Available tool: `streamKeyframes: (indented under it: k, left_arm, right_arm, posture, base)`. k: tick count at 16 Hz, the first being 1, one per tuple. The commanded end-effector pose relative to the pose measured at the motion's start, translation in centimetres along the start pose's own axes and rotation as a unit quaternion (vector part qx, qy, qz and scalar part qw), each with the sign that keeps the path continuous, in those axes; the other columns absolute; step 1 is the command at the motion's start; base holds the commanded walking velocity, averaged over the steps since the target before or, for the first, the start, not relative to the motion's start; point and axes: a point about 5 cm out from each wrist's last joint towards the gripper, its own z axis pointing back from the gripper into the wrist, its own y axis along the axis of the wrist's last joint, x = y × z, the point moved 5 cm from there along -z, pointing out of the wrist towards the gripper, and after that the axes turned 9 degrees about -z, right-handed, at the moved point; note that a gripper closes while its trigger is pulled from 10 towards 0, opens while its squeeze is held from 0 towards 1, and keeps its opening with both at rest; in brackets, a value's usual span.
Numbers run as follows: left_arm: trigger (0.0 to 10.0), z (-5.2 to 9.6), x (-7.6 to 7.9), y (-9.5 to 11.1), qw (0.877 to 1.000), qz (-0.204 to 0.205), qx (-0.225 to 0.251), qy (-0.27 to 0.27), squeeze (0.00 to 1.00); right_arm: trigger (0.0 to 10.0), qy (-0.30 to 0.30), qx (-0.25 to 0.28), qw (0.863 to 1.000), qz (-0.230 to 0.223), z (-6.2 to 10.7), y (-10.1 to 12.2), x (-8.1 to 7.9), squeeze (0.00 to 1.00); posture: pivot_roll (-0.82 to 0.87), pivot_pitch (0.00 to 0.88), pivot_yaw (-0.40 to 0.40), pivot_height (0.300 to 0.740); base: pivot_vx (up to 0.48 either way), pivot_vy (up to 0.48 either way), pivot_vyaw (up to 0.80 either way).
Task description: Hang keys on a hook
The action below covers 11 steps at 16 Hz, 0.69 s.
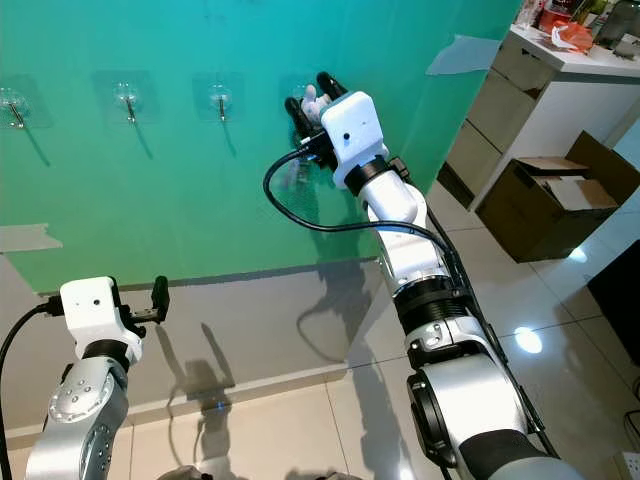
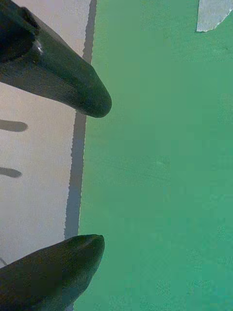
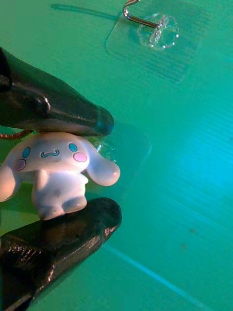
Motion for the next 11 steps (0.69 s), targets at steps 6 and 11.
streamKeyframes:
  k: [6,11]
  left_arm:
    - [10.0,-0.4,0.4,0.8,1.0,0.003,0.012,0.0,0.0]
    - [10.0,-0.6,0.4,1.0,1.0,0.001,0.017,0.0,0.0]
  right_arm:
    - [10.0,-0.017,0.045,0.999,0.014,-1.1,2.4,1.0,0.0]
    - [10.0,-0.032,0.074,0.997,0.015,-2.5,3.8,1.0,0.0]
  posture:
    - [0.05,0.0,-0.115,0.74]
    - [0.06,0.0,-0.115,0.74]
  base:
    - [0.0,0.0,0.0]
    - [0.0,0.0,0.0]
